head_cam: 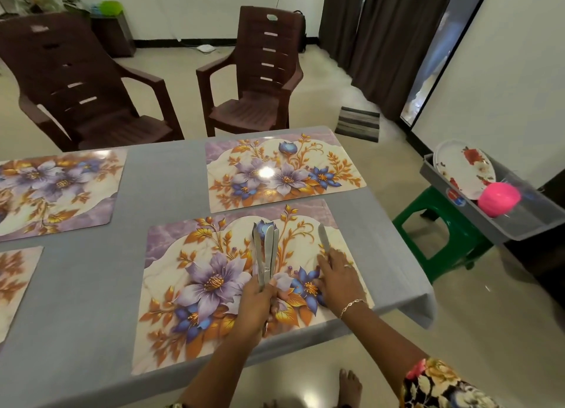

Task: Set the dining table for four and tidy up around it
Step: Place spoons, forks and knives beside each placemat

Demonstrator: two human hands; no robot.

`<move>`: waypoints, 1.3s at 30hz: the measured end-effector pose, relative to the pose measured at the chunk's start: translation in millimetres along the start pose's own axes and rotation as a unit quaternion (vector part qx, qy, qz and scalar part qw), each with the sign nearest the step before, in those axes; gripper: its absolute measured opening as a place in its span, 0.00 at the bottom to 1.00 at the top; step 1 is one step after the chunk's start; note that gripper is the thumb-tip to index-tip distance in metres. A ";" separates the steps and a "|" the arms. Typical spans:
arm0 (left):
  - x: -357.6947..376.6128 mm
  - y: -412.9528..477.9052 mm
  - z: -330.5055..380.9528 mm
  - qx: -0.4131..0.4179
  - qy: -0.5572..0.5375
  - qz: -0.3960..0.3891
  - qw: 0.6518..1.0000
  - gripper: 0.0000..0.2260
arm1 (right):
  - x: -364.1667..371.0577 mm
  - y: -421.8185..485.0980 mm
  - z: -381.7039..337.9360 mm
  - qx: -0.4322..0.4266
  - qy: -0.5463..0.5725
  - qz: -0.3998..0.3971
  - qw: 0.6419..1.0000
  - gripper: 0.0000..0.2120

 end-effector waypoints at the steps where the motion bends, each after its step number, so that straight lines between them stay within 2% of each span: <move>1: 0.3 0.0 0.1 0.007 0.005 0.003 1.000 0.10 | 3.3 -3.3 0.1 -0.006 -0.002 -0.010 1.000 0.30; 4: -0.9 1.8 0.4 0.006 0.022 0.019 1.000 0.09 | 10.9 -7.5 7.5 -0.020 -0.007 -0.027 0.999 0.31; 5: -2.2 2.5 0.3 0.002 0.024 0.026 0.999 0.09 | 11.3 -8.5 10.5 -0.029 -0.007 -0.033 0.999 0.36; 7: -3.9 3.5 0.1 -0.001 0.013 0.024 1.000 0.10 | 13.5 -8.6 17.9 -0.057 0.005 -0.043 0.997 0.54; 8: -4.3 4.1 -0.1 -0.002 0.007 0.021 1.000 0.12 | 15.5 -8.8 22.0 -0.065 0.001 -0.047 0.997 0.59; 10: -5.6 4.5 -1.7 -0.007 0.019 0.035 0.999 0.11 | 17.2 -8.1 26.6 -0.072 -0.004 -0.048 0.996 0.61; 13: -7.5 5.0 -2.9 -0.031 0.017 0.033 0.999 0.13 | 16.7 -7.6 26.8 -0.056 -0.007 -0.064 0.996 0.57; 16: -10.0 1.3 -2.3 -0.011 0.020 0.032 0.999 0.12 | 19.6 -6.5 29.6 -0.052 -0.034 -0.069 0.996 0.39; 18: -12.1 -0.4 -2.9 0.006 0.012 0.037 0.999 0.10 | 24.6 -8.7 34.0 -0.066 -0.014 -0.084 0.994 0.33; 25: -21.0 5.5 -13.9 0.026 0.040 0.038 0.998 0.13 | 26.0 -11.0 37.9 -0.046 -0.037 -0.087 0.994 0.33; 30: -24.6 2.0 -17.0 0.023 0.023 0.022 0.999 0.13 | 23.3 -9.1 42.9 -0.070 -0.019 -0.069 0.995 0.32; 33: -26.3 1.9 -16.2 0.027 0.022 0.022 0.999 0.14 | 16.8 -5.9 45.5 -0.108 0.022 -0.049 0.993 0.41; 34: -26.4 2.4 -15.8 0.029 0.024 0.021 0.999 0.15 | 16.3 -1.0 45.2 -0.096 0.035 -0.039 0.994 0.40; 36: -25.5 3.4 -16.0 0.030 0.024 0.019 0.999 0.15 | 15.0 10.9 42.0 -0.058 0.058 -0.007 0.997 0.31; 39: -24.8 4.0 -15.4 0.033 0.024 0.017 0.999 0.16 | 6.2 23.6 32.8 -0.045 0.044 -0.016 0.998 0.27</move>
Point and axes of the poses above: each hand's wrist, its own y-axis towards the middle knuckle, its own x-axis out of the palm, z = x × y, the point moved 1 cm from there along y, towards the middle knuckle, and after that the axes turned 11 degrees about z, right-handed, at the moved point
